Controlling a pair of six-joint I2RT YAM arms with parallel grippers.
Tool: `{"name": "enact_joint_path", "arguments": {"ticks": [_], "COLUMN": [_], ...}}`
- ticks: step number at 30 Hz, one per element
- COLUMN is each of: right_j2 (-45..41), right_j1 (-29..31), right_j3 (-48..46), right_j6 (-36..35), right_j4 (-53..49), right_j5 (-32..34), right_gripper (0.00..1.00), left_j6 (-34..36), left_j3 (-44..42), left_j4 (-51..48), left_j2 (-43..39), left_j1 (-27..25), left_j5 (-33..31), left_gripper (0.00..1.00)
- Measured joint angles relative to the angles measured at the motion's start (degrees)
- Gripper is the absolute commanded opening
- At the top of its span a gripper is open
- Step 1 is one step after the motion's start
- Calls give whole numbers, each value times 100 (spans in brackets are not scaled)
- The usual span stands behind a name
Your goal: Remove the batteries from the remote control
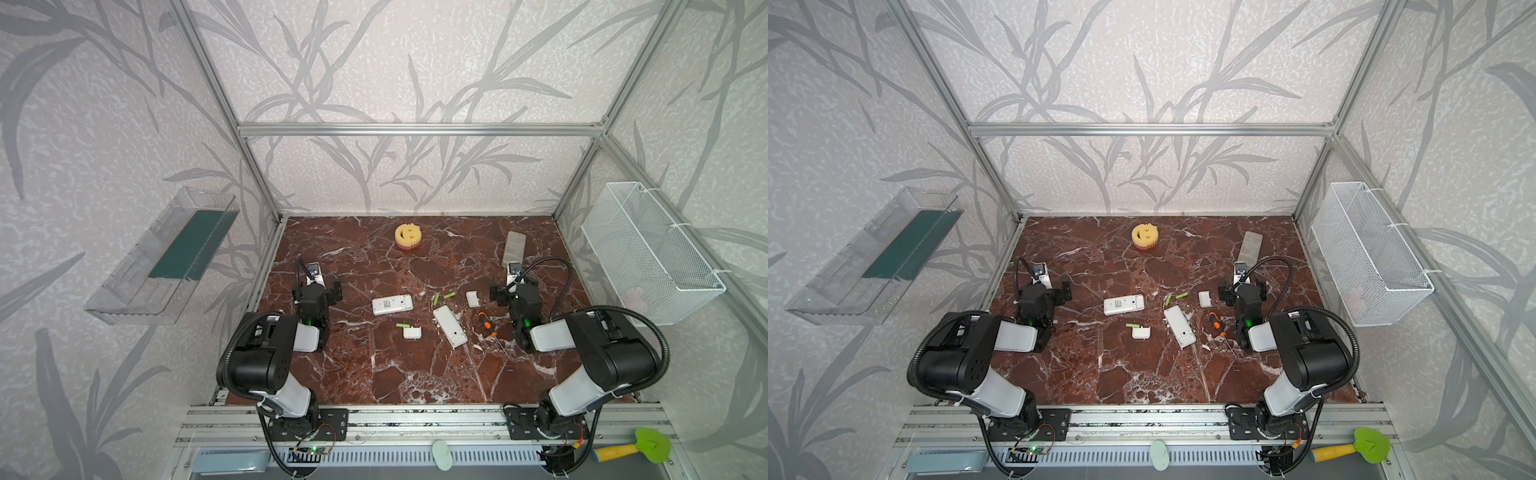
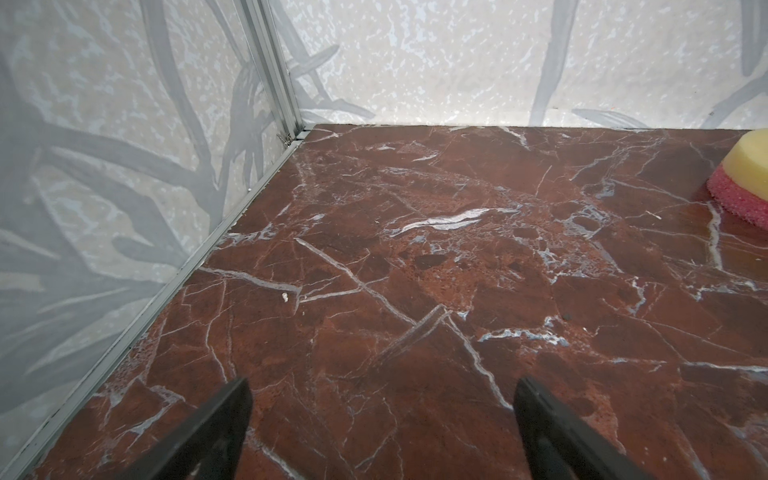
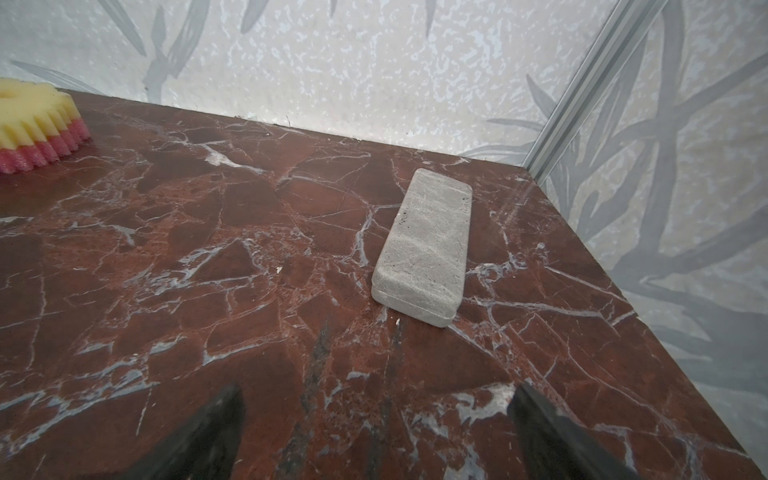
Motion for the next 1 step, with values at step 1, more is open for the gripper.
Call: {"name": "enact_joint_path", "arguments": {"ticks": [1], "right_j2": [0], "right_j1": [0], "right_j3": [0], "right_j6": [0], "right_j4": [0], "right_j5": [0], "right_gripper": [99], "left_j6": [-2], "left_j3": [9], "left_j4": [-17], "left_j2": [0], "left_j1": [17], "left_j5": [35], "left_gripper": [99]}}
